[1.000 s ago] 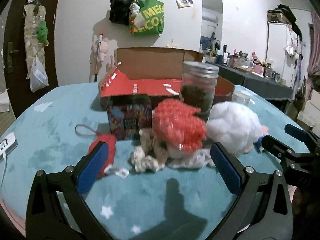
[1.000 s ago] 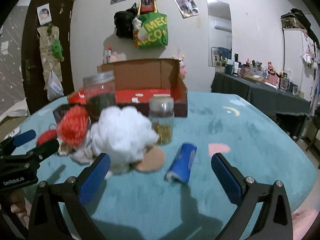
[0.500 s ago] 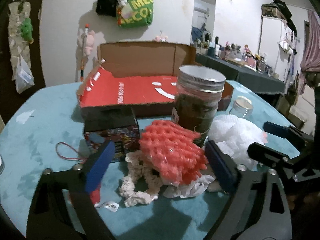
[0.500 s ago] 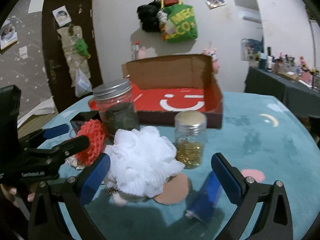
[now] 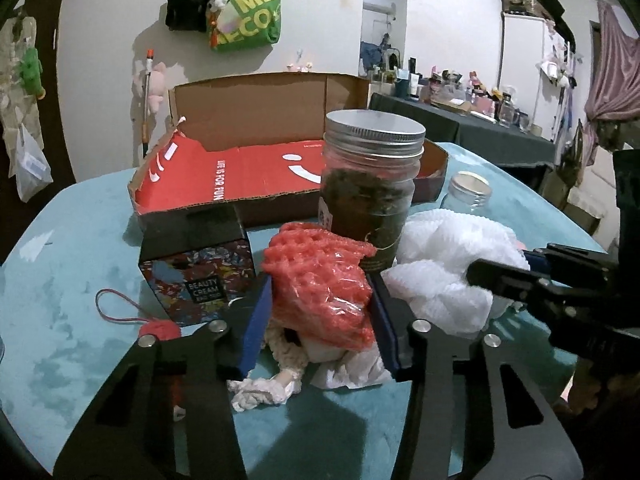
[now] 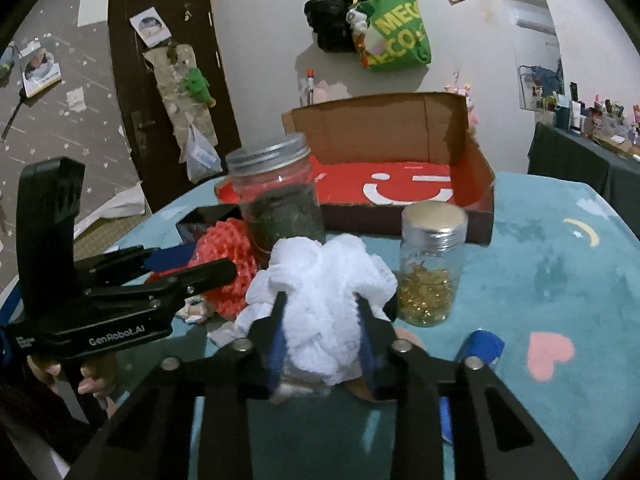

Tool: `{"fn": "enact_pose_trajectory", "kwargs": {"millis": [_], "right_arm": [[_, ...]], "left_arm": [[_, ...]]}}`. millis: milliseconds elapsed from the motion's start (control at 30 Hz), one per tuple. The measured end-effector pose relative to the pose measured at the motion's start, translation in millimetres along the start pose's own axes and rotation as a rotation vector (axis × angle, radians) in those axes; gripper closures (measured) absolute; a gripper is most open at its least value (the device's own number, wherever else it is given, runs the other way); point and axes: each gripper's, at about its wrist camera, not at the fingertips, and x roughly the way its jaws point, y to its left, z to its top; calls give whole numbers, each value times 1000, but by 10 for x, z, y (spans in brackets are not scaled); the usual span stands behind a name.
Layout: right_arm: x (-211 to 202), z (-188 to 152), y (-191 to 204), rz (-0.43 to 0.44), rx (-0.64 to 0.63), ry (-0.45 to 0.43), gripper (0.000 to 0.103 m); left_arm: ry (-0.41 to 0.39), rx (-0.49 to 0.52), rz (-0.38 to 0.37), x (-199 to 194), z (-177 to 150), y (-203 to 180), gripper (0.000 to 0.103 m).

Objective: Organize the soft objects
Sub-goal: 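Grasp the red netted sponge with the left tool while the right tool grasps the white bath puff, then carry the red sponge and white puff into the red-lined cardboard box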

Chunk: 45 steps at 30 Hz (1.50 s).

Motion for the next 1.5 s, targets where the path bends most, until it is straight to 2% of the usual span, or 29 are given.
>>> {"fn": "enact_pose_trajectory", "kwargs": {"millis": [200, 533, 1000, 1267, 1500], "right_arm": [[-125, 20, 48, -14, -11, -35, 79], [-385, 115, 88, -32, -25, -102, 79], [-748, 364, 142, -74, -69, -209, 79], [-798, 659, 63, -98, -103, -258, 79], [-622, 1046, -51, -94, -152, -246, 79]], "left_arm": [[-29, 14, -7, -137, 18, -24, 63], [-75, 21, 2, -408, 71, 9, 63], [-175, 25, 35, -812, 308, 198, 63], [-201, 52, 43, -821, 574, 275, 63], [-152, 93, -6, -594, 917, 334, 63]]}}
